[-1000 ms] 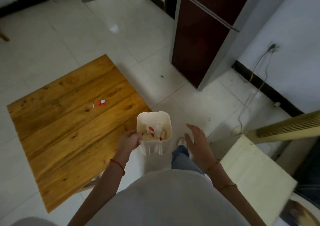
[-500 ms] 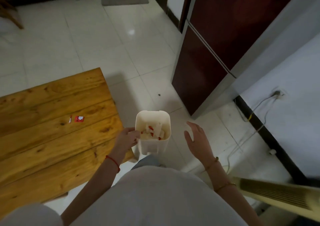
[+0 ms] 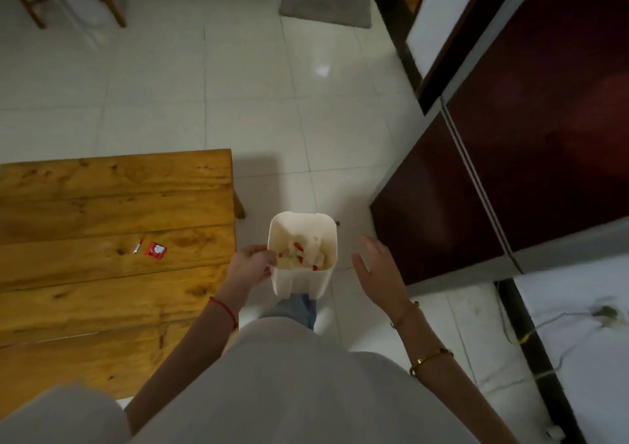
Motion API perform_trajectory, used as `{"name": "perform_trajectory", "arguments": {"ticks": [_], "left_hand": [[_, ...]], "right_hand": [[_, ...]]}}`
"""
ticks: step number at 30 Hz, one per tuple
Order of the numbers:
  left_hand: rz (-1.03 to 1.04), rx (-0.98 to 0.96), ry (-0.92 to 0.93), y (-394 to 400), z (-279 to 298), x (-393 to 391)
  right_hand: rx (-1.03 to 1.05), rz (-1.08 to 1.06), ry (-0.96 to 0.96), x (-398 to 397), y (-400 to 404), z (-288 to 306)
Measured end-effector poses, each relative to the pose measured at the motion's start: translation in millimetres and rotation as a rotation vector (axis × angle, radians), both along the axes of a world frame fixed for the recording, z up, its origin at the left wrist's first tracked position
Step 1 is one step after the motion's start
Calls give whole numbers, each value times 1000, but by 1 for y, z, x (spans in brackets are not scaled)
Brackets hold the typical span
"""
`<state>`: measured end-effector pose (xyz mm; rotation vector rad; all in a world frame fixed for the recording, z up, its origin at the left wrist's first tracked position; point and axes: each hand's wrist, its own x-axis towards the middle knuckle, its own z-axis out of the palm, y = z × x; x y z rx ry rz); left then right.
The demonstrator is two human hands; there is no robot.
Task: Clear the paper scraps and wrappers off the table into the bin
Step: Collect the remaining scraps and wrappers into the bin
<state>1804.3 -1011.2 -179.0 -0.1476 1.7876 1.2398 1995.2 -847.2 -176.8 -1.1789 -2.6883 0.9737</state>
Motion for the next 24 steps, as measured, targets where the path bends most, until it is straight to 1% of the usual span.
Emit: {"name": "perform_trajectory", "arguments": {"ticks": [6, 11, 14, 17, 20, 24], "left_hand": [[146, -16, 45, 52, 10, -63], [281, -57, 76, 69, 20, -96], [378, -82, 68, 69, 18, -102], [521, -98, 29, 71, 14, -101], [706, -132, -11, 77, 8, -93], [934, -154, -55, 91, 2, -80]], "right_hand": [[-6, 187, 68, -103, 86, 13], [13, 364, 98, -180, 128, 18], [15, 515, 107, -222, 143, 16], [-3, 682, 92, -263, 149, 10], [-7, 866, 68, -301, 152, 3], [-26, 1100, 2, -345, 157, -5]]}}
